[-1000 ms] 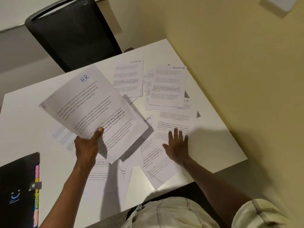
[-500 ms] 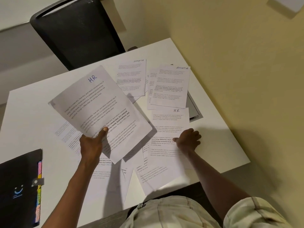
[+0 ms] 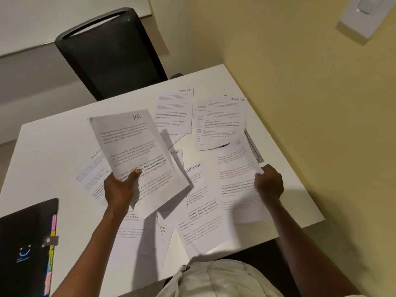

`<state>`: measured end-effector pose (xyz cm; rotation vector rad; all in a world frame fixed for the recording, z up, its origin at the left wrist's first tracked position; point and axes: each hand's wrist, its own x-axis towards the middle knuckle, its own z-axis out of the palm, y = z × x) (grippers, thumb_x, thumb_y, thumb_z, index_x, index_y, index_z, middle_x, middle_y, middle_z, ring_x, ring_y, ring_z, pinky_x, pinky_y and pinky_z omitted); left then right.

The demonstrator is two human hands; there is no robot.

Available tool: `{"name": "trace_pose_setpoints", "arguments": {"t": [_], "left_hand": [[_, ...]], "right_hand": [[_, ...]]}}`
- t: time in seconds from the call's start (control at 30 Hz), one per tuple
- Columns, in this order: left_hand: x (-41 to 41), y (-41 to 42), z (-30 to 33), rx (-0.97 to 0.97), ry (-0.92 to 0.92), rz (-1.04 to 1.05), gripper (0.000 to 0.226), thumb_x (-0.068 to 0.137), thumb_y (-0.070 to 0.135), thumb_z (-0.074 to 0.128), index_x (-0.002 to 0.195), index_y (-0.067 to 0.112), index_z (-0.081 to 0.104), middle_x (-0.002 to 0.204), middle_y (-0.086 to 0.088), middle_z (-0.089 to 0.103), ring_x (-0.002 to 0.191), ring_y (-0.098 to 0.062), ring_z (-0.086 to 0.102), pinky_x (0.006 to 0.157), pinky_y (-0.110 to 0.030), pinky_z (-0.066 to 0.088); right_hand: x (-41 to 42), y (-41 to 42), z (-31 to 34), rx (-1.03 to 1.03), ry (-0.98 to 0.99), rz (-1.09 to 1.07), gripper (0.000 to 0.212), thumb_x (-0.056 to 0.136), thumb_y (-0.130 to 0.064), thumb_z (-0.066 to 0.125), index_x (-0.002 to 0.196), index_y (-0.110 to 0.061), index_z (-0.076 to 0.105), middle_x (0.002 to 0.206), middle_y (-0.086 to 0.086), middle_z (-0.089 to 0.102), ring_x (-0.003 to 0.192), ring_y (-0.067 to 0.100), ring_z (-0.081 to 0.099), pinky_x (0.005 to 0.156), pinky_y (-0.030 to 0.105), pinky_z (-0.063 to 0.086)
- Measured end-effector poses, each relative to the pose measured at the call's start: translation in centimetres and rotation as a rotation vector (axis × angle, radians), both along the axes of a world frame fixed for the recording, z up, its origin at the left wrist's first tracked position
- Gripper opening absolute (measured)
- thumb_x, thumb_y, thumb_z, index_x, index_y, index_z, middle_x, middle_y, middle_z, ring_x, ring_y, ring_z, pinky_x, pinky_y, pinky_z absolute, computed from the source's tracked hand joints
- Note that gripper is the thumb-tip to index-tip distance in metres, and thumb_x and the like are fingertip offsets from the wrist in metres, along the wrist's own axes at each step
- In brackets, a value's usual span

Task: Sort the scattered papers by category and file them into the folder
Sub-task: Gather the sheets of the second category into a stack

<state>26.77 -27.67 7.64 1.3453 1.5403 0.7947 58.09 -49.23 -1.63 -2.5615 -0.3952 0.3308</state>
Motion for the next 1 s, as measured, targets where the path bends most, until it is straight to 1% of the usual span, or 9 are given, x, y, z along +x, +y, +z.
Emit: {"name": "trace_pose_setpoints", "arguments": {"t": [0.13, 0.27, 0.4, 0.6, 0.67, 0.73, 0.8, 0.93, 1.0], "left_hand": [[0.2, 0.5, 0.1, 0.002, -0.025, -0.004, 0.031, 0.076, 0.033, 0.085, 0.093, 0.015, 0.066, 0.068, -0.001, 0.062, 0.055, -0.02, 0.056, 0.052, -0.029, 0.046], [0.6, 0.2, 0.7, -0.078, -0.081, -0.077, 0.03, 0.078, 0.028, 0.083, 0.085, 0.013, 0.058, 0.054, -0.001, 0.05, 0.042, -0.018, 0.041, 0.044, -0.025, 0.039], [1.6, -0.6, 1.4, -0.146, -0.106, -0.216, 0.029, 0.083, 0.022, 0.081, 0.092, 0.006, 0.059, 0.047, -0.003, 0.04, 0.035, -0.014, 0.031, 0.039, -0.02, 0.031], [3.5, -2.4, 2.1, -0.266, -0.12, -0.407, 0.024, 0.086, 0.026, 0.077, 0.1, 0.011, 0.065, 0.053, -0.006, 0.041, 0.039, -0.011, 0.022, 0.039, -0.018, 0.021], [4.1, -3.2, 2.7, -0.3, -0.107, -0.443, 0.01, 0.091, 0.019, 0.071, 0.089, 0.012, 0.064, 0.049, 0.001, 0.052, 0.037, -0.009, 0.033, 0.038, -0.018, 0.029], [4.7, -4.1, 3.0, -0.344, -0.127, -0.446, 0.008, 0.095, 0.015, 0.064, 0.094, 0.008, 0.069, 0.075, -0.007, 0.075, 0.06, -0.016, 0.066, 0.054, -0.023, 0.051], [4.8, -4.5, 3.1, -0.372, -0.179, -0.4, 0.017, 0.098, 0.019, 0.06, 0.102, 0.006, 0.071, 0.096, -0.012, 0.077, 0.087, -0.028, 0.073, 0.069, -0.031, 0.059], [4.8, -3.7, 3.4, -0.403, -0.378, -0.263, 0.058, 0.089, 0.074, 0.042, 0.125, 0.031, 0.057, 0.106, 0.01, 0.073, 0.093, -0.018, 0.067, 0.081, -0.031, 0.054], [4.7, -3.1, 3.7, -0.244, -0.335, -0.292, 0.077, 0.077, 0.077, 0.059, 0.132, 0.022, 0.061, 0.11, 0.007, 0.074, 0.096, -0.018, 0.07, 0.087, -0.031, 0.054]], "right_hand": [[2.5, -1.0, 3.5, -0.005, 0.057, 0.053, 0.014, 0.082, -0.015, 0.064, 0.096, -0.013, 0.064, 0.104, 0.007, 0.069, 0.095, 0.032, 0.062, 0.074, 0.032, 0.046], [3.0, -0.9, 8.1, 0.252, 0.142, 0.163, 0.019, 0.084, -0.016, 0.07, 0.1, -0.005, 0.066, 0.104, 0.004, 0.067, 0.096, 0.027, 0.061, 0.073, 0.027, 0.042], [2.0, 0.9, 11.3, 0.539, 0.428, 0.22, 0.014, 0.084, -0.013, 0.073, 0.077, -0.02, 0.063, 0.075, -0.013, 0.067, 0.067, 0.009, 0.062, 0.054, 0.016, 0.042], [-1.4, 5.1, 11.0, 0.553, 0.681, 0.304, 0.028, 0.082, -0.021, 0.076, 0.108, -0.015, 0.068, 0.103, -0.003, 0.073, 0.091, 0.016, 0.07, 0.085, 0.034, 0.056], [-2.8, 6.1, 10.5, 0.53, 0.72, 0.317, 0.04, 0.078, -0.03, 0.078, 0.112, -0.017, 0.062, 0.109, -0.005, 0.069, 0.099, 0.017, 0.066, 0.092, 0.038, 0.053], [-4.2, 6.8, 10.2, 0.544, 0.744, 0.312, 0.044, 0.079, -0.026, 0.079, 0.116, -0.016, 0.057, 0.11, -0.006, 0.065, 0.1, 0.014, 0.063, 0.088, 0.031, 0.05], [-5.2, 7.6, 9.8, 0.604, 0.783, 0.28, 0.042, 0.079, -0.016, 0.079, 0.116, -0.011, 0.06, 0.112, 0.0, 0.069, 0.098, 0.015, 0.065, 0.084, 0.028, 0.052], [-6.8, 9.0, 10.3, 0.647, 0.6, 0.286, 0.034, 0.08, -0.015, 0.076, 0.112, -0.014, 0.065, 0.108, -0.002, 0.072, 0.097, 0.016, 0.068, 0.088, 0.036, 0.056], [-7.7, 9.8, 11.5, 0.701, 0.494, 0.337, 0.036, 0.084, -0.015, 0.073, 0.117, -0.013, 0.061, 0.113, -0.001, 0.069, 0.102, 0.016, 0.066, 0.088, 0.032, 0.054]]}}
